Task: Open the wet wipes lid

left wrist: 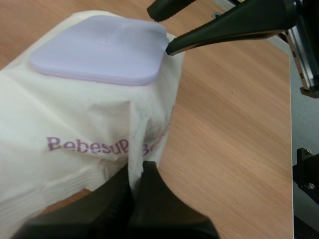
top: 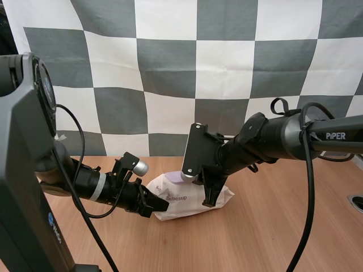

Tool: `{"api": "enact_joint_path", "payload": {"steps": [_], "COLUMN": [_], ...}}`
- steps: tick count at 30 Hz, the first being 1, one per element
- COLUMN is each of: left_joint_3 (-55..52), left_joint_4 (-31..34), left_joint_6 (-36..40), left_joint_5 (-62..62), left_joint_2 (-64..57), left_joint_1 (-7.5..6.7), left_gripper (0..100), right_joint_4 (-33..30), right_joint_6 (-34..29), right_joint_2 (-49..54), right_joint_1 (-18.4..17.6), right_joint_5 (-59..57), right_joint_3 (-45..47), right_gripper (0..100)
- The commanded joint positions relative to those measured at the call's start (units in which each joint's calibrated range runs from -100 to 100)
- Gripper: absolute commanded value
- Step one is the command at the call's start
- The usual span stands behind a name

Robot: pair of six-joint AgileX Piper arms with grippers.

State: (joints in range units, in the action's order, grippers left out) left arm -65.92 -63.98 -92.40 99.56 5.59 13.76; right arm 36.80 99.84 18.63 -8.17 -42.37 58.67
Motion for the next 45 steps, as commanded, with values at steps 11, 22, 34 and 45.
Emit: {"api": "enact_joint_path", "payload": {"steps": [11,22,34,45], "left_joint_3": [0.0,0.0,-0.1,-0.1], "left_joint_4": [0.0,0.0,0.8,0.9], "left_joint_6": [-0.9,-0.9,-0.9,-0.9], "left_joint_5": [0.0,-0.1,-0.7,-0.5], "left_joint_2": [-0.1,-0.1,0.1,0.1], "left_joint_1": [0.01,0.01,0.01,0.01], "left_gripper": [0,0,0,0], "right_joint_4": [1.5,3.8,8.9,13.9], "right_joint_6": [0.0,0.0,0.0,0.0], "right_joint_2": [-2.7,-2.9,-2.9,-5.4], "right_joint_1": [0.0,0.0,0.0,-0.1], "right_joint_5": [0.0,3.9,7.1,9.3], "right_joint_3": [0.0,0.0,-3.4,-9.4], "right_gripper": [16,0,0,0]}}
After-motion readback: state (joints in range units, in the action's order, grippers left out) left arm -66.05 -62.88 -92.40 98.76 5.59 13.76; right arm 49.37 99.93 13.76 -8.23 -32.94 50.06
